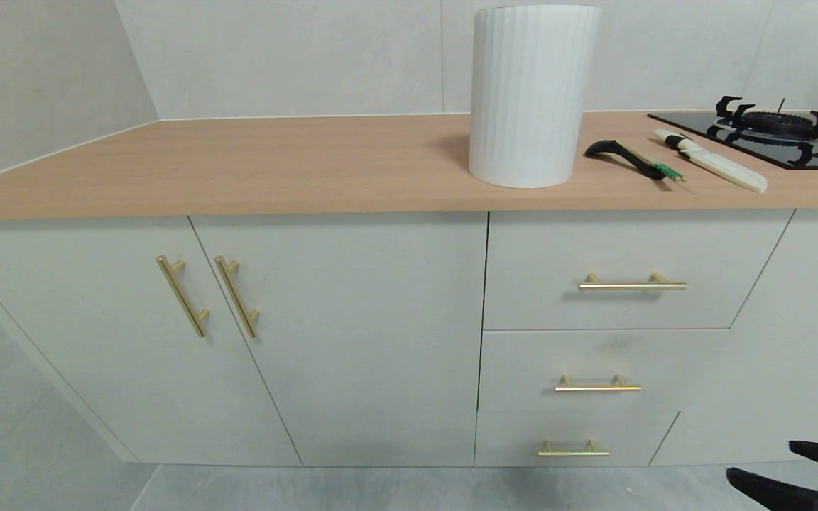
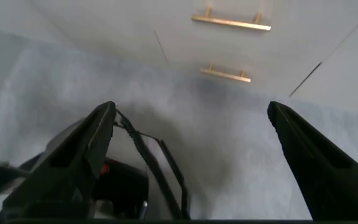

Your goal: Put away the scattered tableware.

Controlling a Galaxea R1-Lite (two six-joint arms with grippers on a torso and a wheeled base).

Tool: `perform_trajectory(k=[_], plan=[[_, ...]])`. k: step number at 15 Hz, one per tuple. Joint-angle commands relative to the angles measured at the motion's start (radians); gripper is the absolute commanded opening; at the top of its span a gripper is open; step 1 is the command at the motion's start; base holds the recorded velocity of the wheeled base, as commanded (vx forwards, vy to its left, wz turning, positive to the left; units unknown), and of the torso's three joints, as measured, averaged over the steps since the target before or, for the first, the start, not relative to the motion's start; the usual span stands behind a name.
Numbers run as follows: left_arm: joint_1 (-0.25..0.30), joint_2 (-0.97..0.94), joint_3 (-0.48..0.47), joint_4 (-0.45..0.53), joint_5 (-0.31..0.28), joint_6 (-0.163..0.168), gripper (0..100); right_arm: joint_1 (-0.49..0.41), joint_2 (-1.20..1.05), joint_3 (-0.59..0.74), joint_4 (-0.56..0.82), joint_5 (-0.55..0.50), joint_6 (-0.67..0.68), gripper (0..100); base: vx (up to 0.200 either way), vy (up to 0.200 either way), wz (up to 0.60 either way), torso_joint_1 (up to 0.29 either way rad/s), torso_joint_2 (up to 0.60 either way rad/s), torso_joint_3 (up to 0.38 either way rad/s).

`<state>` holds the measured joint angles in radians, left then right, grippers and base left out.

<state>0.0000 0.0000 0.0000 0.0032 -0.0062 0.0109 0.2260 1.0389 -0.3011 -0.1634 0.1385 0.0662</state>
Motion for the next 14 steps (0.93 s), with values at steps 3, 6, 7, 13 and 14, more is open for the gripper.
perform_trajectory(k=[3, 6, 7, 13, 14], plan=[[0.0, 0.002, 0.0, 0.0, 0.0, 0.0, 100, 0.003, 0.633, -0.027, -0.426, -0.099, 0.003, 100, 0.0, 0.0, 0.0, 0.0, 0.0, 0.0], [0.0, 0.002, 0.0, 0.0, 0.0, 0.0, 100, 0.003, 0.859, -0.102, -0.624, -0.162, 0.001, 100, 0.0, 0.0, 0.0, 0.0, 0.0, 0.0], [0.0, 0.002, 0.0, 0.0, 0.0, 0.0, 100, 0.003, 0.903, -0.139, -0.624, -0.169, 0.001, 100, 0.0, 0.0, 0.0, 0.0, 0.0, 0.0], [0.0, 0.002, 0.0, 0.0, 0.0, 0.0, 100, -0.017, 0.974, -0.23, -0.622, -0.169, -0.002, 100, 0.0, 0.0, 0.0, 0.0, 0.0, 0.0], [0.0, 0.002, 0.0, 0.0, 0.0, 0.0, 100, -0.017, 0.977, -0.243, -0.617, -0.169, -0.003, 100, 0.0, 0.0, 0.0, 0.0, 0.0, 0.0]])
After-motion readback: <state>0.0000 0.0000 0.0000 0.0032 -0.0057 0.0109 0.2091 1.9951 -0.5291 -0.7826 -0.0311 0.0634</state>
